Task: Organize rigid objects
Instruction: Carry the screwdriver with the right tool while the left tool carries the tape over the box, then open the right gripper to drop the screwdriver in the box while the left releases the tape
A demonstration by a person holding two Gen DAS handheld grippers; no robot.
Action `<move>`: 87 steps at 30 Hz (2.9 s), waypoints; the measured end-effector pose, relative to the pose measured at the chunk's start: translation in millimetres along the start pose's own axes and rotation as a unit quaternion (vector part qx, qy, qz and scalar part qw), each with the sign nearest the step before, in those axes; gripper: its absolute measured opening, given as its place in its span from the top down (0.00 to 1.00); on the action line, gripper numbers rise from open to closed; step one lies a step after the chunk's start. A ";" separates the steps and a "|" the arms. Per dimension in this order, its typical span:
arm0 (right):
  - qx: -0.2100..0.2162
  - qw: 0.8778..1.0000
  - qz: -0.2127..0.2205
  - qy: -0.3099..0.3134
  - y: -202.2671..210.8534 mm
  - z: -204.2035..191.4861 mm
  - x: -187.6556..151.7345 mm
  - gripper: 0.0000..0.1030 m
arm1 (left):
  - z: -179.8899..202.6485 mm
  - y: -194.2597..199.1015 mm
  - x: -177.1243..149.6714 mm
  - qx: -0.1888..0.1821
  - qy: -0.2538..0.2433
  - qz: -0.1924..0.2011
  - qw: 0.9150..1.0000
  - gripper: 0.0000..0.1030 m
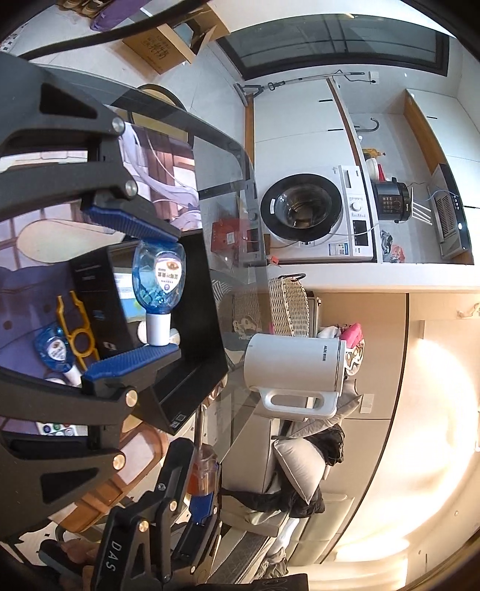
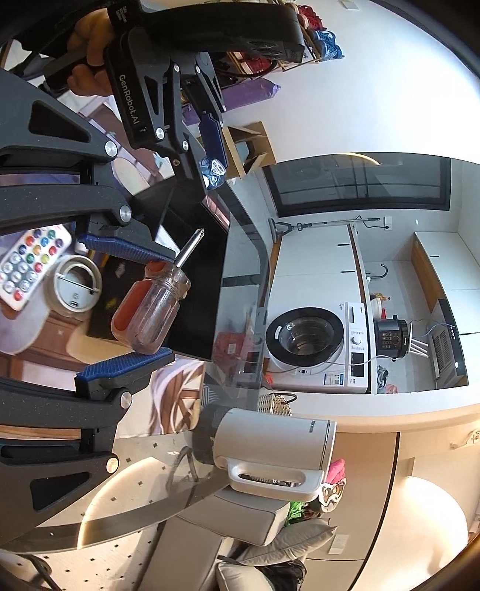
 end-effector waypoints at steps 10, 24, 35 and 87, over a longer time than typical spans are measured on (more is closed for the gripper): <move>-0.008 1.000 0.001 0.001 -18.7 3.9 9.1 0.54 | -7.2 -23.5 9.1 0.011 0.015 -0.004 1.000 0.46; -0.008 1.000 -0.015 0.009 -53.6 8.7 10.1 0.54 | -12.4 -52.9 1.8 0.026 0.020 -0.013 0.999 0.46; 0.000 0.999 -0.032 0.006 -81.7 7.2 -2.3 0.54 | -14.1 -71.4 -4.8 0.031 0.024 -0.017 0.999 0.46; -0.021 0.997 -0.063 -0.035 -14.1 22.2 -27.0 0.00 | -7.4 -8.7 -23.3 -0.004 0.026 -0.027 0.999 0.00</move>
Point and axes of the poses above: each gripper's, at about its wrist camera, not at the fingertips, and y roughly against the way its jaws point, z to its right, x to its top, the point moved 8 cm from there along -y, roughly the way its jaws point, and after that the axes turned 10 degrees about z, right-handed, at the moved point
